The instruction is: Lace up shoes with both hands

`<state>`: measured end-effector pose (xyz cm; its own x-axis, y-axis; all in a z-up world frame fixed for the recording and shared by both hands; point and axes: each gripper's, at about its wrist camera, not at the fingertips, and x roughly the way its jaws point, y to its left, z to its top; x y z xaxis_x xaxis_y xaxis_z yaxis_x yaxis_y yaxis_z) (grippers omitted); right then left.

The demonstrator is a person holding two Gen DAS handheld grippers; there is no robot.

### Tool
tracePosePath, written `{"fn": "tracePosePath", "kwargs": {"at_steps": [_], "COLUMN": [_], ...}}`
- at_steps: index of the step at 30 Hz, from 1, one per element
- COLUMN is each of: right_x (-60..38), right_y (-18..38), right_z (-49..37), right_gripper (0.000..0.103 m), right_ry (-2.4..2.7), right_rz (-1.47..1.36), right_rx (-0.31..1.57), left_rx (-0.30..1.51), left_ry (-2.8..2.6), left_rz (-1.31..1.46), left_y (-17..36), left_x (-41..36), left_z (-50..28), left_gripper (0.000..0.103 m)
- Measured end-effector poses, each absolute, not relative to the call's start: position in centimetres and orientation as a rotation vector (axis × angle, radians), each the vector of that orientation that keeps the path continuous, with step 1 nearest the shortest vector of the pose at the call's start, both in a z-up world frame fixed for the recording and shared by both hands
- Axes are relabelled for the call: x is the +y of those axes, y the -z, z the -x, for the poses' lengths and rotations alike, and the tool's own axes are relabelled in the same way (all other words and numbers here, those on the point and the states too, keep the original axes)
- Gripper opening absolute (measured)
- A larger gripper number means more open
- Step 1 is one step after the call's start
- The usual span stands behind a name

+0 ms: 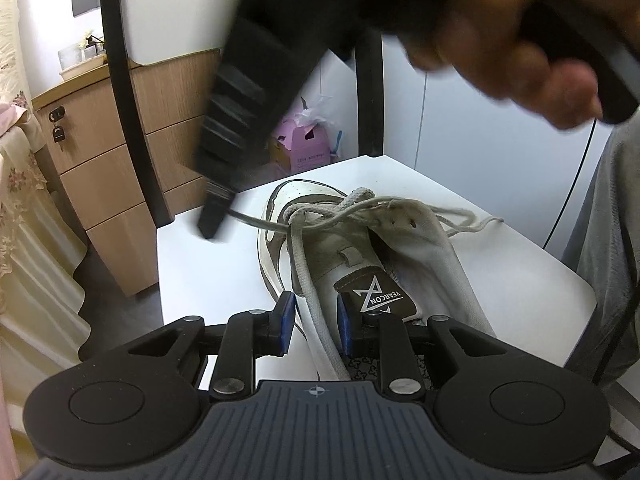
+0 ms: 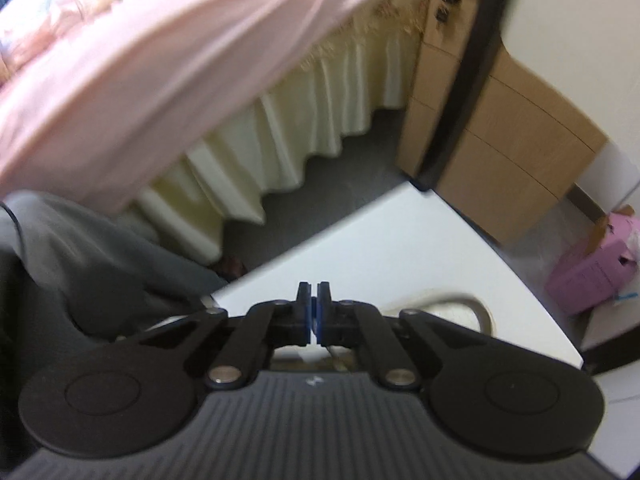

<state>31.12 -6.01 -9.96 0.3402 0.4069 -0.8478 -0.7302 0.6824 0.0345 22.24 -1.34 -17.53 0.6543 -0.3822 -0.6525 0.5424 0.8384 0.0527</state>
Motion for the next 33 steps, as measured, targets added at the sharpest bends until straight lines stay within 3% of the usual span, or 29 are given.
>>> {"fn": "tracePosePath", "kwargs": {"at_steps": [9,12,21,33], "right_x": [-2.1,-1.9,-4.3,-5.8], "right_y": [4.9,4.9,5.3,4.4], "right_z": [-31.8,-32.1,-32.3,-31.5], "right_gripper": [0.003,0.003,0.003,0.003], "right_ry": [-0.874,-0.862,-0.809,-0.805], "right_rz": [0.361,0.389,0.342,0.334], "right_rx": [0.875,0.872,0.857,0.840], "left_rx": [0.690,0.699,0.588,0.543], "left_ry": [0.524,0.518,0.558,0.432], "left_rz": [-0.221,-0.170,-0.065,0.000], "left_y": [17.6,17.5,15.6,13.8], "left_x": [-1.2,-0.3,1.8,0.7], "left_z": [-22.5,-22.7,-20.7,-16.3], "left_gripper": [0.028,0.037,0.087,0.099]}}
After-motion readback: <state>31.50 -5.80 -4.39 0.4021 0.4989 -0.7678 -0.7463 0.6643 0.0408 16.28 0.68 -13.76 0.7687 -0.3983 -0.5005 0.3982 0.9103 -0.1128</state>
